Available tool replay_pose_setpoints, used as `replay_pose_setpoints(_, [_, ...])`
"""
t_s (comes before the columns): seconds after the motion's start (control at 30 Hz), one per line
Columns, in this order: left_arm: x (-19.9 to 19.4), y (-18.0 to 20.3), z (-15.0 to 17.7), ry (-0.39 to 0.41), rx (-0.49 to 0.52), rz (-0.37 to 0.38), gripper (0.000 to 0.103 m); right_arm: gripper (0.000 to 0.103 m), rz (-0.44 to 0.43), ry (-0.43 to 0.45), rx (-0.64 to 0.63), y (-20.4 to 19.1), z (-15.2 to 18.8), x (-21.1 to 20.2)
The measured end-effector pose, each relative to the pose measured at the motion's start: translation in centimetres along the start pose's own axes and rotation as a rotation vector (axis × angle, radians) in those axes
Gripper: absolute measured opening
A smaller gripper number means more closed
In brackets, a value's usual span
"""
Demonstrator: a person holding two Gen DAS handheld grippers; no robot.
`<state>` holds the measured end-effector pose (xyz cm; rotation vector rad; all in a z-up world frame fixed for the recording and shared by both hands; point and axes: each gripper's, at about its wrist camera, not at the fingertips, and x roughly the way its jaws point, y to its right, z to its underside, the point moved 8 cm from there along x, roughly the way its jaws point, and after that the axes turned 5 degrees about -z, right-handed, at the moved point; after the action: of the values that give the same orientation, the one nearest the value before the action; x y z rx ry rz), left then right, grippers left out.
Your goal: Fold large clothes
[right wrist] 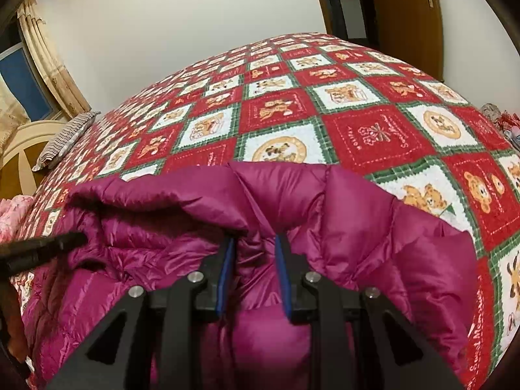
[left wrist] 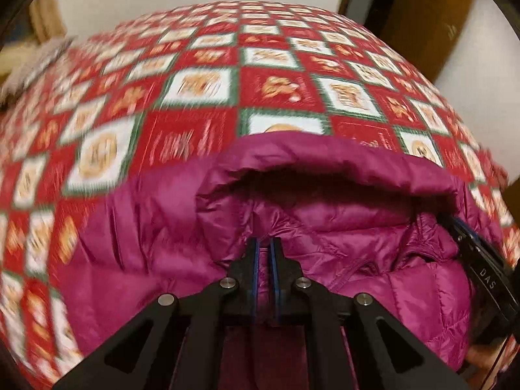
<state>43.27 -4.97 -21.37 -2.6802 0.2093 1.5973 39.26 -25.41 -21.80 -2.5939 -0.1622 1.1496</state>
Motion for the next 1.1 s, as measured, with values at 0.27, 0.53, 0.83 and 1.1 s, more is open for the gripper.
replay_pose_setpoints(0.27, [0.0, 0.1, 1.1, 0.188, -0.046, 0.002, 0.006, 0.029, 0.097, 0.058, 0.013, 0.5, -1.9, -3.9])
replay_pose_setpoints(0.53, [-1.0, 0.2, 0.7, 0.177, -0.013, -0.004, 0.006, 0.036, 0.057, 0.016, 0.061, -3.4, -5.8, -0.5])
replay_pose_setpoints(0.83, [-8.2, 1.1, -6.7, 0.32, 0.025, 0.021, 0.006, 0.037, 0.019, -0.087, -0.067, -3.6, -1.3, 2.8])
replay_pose_setpoints(1.1, [2.2, 1.2, -3.8, 0.097, 0.009, -0.041, 0.006, 0.037, 0.096, -0.082, -0.197, -4.5, -0.6, 2.8])
